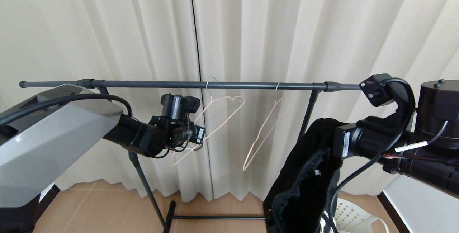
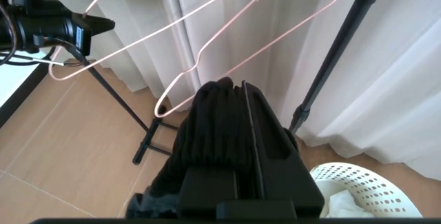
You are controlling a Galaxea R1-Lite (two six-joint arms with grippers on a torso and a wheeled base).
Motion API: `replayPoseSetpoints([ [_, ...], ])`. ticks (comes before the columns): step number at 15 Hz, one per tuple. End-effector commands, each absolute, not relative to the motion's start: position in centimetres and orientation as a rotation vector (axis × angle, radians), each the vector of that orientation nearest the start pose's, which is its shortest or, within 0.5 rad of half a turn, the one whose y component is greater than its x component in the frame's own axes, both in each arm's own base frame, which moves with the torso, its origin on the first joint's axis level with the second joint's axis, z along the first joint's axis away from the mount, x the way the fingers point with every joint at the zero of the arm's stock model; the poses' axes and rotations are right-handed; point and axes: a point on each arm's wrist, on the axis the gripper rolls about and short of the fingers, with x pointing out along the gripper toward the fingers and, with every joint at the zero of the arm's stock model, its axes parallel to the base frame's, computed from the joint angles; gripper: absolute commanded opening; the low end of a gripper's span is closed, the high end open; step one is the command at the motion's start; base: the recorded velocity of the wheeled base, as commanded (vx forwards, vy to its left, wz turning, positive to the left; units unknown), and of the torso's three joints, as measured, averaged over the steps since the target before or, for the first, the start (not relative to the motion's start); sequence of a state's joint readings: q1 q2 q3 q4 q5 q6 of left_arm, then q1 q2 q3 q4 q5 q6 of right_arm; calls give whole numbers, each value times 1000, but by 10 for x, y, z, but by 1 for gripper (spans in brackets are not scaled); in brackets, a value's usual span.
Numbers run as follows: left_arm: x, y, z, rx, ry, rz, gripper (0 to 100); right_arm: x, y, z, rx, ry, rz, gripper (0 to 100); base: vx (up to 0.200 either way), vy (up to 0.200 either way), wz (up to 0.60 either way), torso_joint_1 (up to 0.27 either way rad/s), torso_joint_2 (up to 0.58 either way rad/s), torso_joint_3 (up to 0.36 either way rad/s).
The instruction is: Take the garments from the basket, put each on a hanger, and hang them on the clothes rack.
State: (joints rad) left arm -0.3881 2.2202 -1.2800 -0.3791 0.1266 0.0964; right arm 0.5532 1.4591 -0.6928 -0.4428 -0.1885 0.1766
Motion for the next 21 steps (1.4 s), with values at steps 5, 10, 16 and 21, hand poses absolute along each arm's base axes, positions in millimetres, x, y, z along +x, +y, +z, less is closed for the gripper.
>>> replayPoseSetpoints([
  [5, 371, -157, 119, 218, 498, -293, 0, 205, 122, 203, 61, 318, 335, 0, 0, 0, 0, 0, 0, 0],
  [10, 303, -149, 152, 230, 473, -354, 0, 205, 119, 206, 45, 302, 314, 0, 0, 0, 0, 0, 0, 0],
  [16, 231, -131, 177, 242, 411, -418, 0, 211, 116, 208, -49, 269, 155, 0, 0, 0, 0, 0, 0, 0],
  [21, 193, -130, 184, 260, 367, -556, 0, 226, 121, 207, -84, 254, -32, 0, 0, 0, 0, 0, 0, 0],
])
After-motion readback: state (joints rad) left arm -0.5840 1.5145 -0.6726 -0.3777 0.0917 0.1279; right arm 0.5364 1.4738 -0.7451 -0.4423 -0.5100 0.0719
